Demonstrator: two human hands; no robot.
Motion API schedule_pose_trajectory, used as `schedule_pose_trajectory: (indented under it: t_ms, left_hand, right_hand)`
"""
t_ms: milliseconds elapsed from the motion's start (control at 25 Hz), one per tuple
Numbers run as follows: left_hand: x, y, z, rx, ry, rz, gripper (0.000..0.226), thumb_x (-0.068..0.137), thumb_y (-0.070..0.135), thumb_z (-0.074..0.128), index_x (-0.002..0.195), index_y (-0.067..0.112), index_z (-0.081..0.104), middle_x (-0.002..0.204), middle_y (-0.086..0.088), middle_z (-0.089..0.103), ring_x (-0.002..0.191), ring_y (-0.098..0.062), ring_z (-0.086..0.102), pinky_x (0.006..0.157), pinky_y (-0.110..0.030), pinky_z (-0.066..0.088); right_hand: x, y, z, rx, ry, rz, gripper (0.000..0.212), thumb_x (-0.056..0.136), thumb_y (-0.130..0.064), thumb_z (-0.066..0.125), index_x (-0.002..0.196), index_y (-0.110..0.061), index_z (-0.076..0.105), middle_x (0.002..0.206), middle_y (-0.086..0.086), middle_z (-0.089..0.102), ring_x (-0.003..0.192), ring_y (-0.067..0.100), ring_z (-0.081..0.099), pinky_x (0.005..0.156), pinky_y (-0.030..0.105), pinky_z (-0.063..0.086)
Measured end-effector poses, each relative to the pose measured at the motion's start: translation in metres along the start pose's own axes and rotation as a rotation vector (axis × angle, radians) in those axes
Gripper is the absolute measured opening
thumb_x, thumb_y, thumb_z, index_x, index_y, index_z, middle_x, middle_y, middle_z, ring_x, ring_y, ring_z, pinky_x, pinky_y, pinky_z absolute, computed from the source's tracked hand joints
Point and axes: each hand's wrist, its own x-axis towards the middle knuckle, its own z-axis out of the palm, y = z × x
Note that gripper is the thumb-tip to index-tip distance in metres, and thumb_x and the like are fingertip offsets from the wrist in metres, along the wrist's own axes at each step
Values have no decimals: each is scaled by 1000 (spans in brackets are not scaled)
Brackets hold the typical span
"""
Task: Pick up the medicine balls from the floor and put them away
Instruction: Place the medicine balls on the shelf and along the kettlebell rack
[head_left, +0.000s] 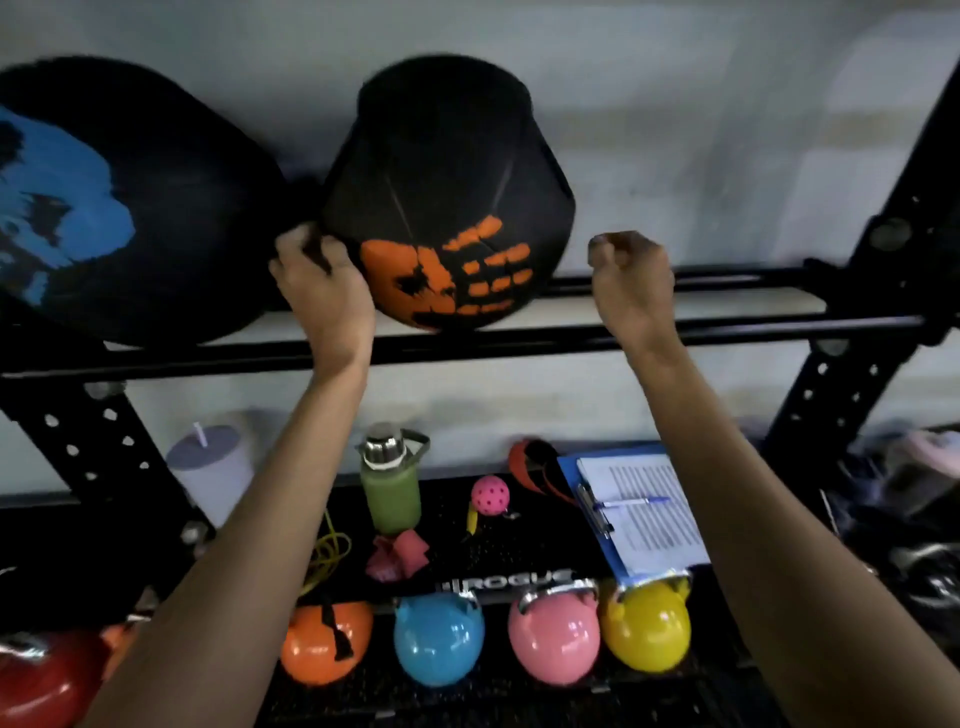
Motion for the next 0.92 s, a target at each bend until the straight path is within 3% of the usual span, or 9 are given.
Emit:
schedule_pose_trajectory:
  t_ms: [120,280,360,440,520,680,920]
  left_hand:
    - [-90,-9,-2,-71,-18,160,37,83,5,47,119,2,53,113,-14,51,92,-6,53,90,-30,48]
    - [-229,-31,14,102,-297,179,27,84,4,47,110,3,55,107,-16,57,86,-20,56,85,-29,46]
    - [-301,-45,23,213,-478,77,23,85,4,49,106,5,57,101,-13,61,84,-22,59,82,-33,49]
    - [-374,-64,27,339,-647,-24,20,85,6,51,103,8,59,97,-11,63,84,-24,61,81,-41,51]
    - [-439,-85,27,442,-803,-126,17,86,5,53,100,9,62,98,-11,66,90,-27,63,84,-42,50]
    - [-550,-143,13,635,-1008,-365,15,89,6,55,100,8,65,100,-15,72,95,-31,67,85,-39,53]
    - [-702,-291,-24,829,-1216,-663,12,93,13,58,103,11,65,108,-11,70,105,-30,65,94,-39,52]
  right_hand:
    - [-70,45,-39,-9,19,-114,23,94,-18,50,98,-8,71,85,3,72,79,15,66,72,22,47]
    - [-141,149,-85,-164,-135,-60,24,89,-18,50,93,-7,70,88,11,74,82,31,70,73,37,54]
    - [-174,202,-120,-266,-226,5,27,88,-23,48,92,-8,69,91,14,73,86,36,69,71,39,53]
    - [-207,254,-159,-386,-366,77,25,88,-25,46,89,-10,67,94,13,71,89,35,68,68,31,45]
    - [-239,306,-192,-460,-447,151,26,88,-24,47,90,-8,68,96,15,72,91,36,68,69,35,45]
    - [-312,406,-235,-487,-579,388,19,94,-20,52,100,-9,66,100,16,70,98,38,64,74,37,46]
    - [-445,586,-262,-592,-741,753,34,96,-25,45,125,-15,60,119,12,64,109,33,60,89,42,51]
